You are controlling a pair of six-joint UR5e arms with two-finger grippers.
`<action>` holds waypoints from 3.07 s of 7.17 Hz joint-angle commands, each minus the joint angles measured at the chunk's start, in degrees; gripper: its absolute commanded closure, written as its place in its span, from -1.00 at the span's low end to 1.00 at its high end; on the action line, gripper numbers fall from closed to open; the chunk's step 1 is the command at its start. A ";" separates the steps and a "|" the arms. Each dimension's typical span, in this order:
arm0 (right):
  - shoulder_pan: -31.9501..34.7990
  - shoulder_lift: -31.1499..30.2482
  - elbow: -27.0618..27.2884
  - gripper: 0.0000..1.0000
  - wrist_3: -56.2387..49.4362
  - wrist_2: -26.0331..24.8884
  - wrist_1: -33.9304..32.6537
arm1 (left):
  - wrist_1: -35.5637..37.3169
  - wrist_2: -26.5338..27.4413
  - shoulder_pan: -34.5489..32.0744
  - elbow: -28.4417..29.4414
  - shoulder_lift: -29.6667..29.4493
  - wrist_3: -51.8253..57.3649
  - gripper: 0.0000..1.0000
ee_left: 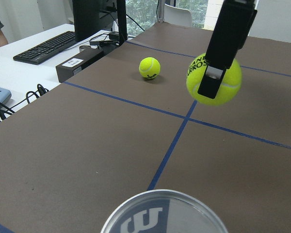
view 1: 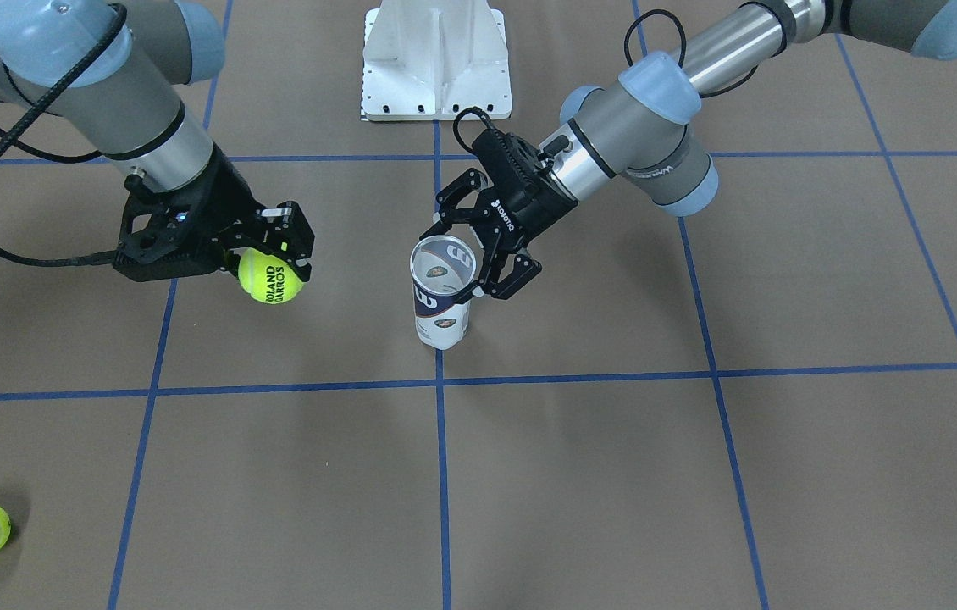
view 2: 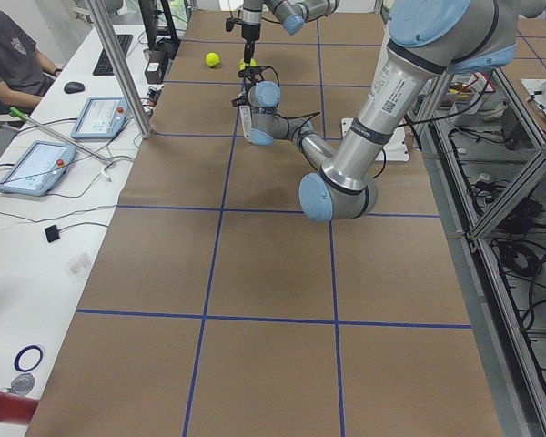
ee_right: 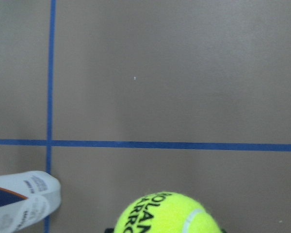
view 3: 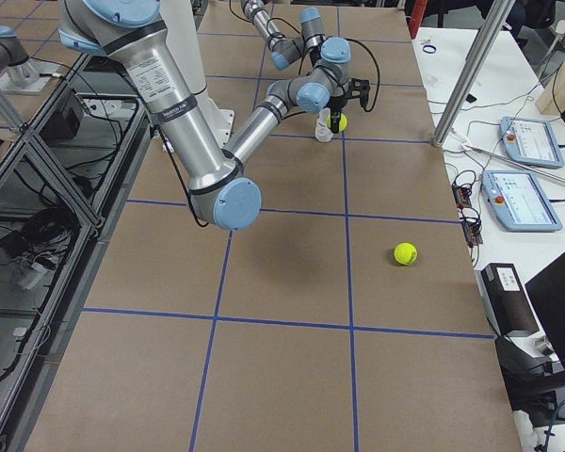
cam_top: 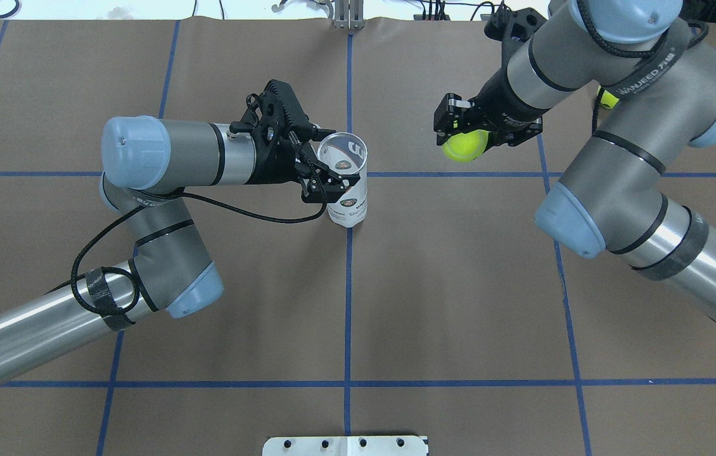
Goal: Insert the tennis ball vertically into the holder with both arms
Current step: 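Carry the ball with the right gripper over the can's opening, then lower the ball into the can and open the right gripper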
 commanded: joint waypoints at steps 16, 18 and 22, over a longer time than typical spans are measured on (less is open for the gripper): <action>-7.76 14.49 -6.06 -0.54 10.22 -6.62 -4.49 | -0.44 0.02 0.27 0.38 0.12 -0.97 -0.91; -7.76 14.49 -6.15 -0.60 10.31 -6.62 -4.49 | -0.44 0.02 0.27 0.38 0.12 -1.40 -0.92; -7.76 14.49 -6.06 -0.67 10.22 -6.62 -4.41 | -1.05 -0.07 0.27 0.38 0.12 -2.02 -0.91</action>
